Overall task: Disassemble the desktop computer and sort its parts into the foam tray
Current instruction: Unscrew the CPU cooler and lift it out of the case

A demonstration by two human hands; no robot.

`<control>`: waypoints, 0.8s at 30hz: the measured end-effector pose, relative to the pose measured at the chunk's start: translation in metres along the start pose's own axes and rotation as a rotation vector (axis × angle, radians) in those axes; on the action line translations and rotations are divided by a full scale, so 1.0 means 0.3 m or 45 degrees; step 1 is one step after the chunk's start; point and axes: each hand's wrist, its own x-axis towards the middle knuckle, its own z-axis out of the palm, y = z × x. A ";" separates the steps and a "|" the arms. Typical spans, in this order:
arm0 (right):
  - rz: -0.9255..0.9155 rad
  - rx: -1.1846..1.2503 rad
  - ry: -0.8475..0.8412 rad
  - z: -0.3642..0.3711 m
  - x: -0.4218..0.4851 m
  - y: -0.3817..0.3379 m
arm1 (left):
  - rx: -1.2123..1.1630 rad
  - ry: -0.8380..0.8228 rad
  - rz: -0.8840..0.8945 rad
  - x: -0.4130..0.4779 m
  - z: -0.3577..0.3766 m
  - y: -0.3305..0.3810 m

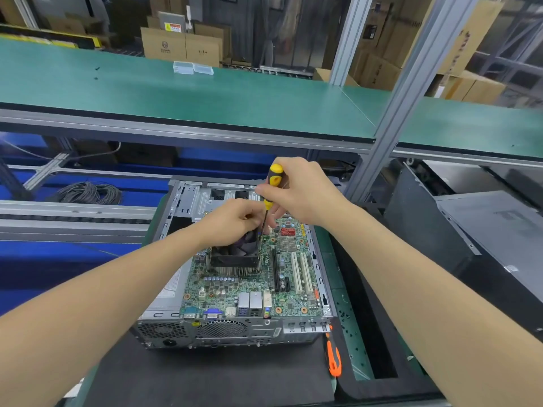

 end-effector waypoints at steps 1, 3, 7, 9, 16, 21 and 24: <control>0.033 0.027 -0.022 -0.005 0.005 -0.005 | -0.111 -0.017 0.010 -0.002 -0.013 0.008; 0.073 0.026 -0.059 -0.010 0.019 -0.010 | -0.322 -0.062 0.045 -0.002 -0.034 0.026; 0.134 -0.367 -0.204 -0.060 0.075 -0.066 | -0.382 0.045 0.016 0.024 -0.010 0.016; 0.158 -0.606 -0.330 -0.086 0.110 -0.112 | -0.365 0.103 0.002 0.031 0.011 0.004; 0.189 -0.781 -0.623 -0.047 0.190 -0.165 | -0.283 0.155 -0.004 0.023 0.019 -0.005; -0.138 -0.934 -0.674 -0.046 0.213 -0.132 | -0.343 0.169 0.004 0.023 0.014 -0.019; -0.314 -0.839 -0.694 -0.064 0.209 -0.114 | -0.339 0.172 -0.006 0.024 0.015 -0.033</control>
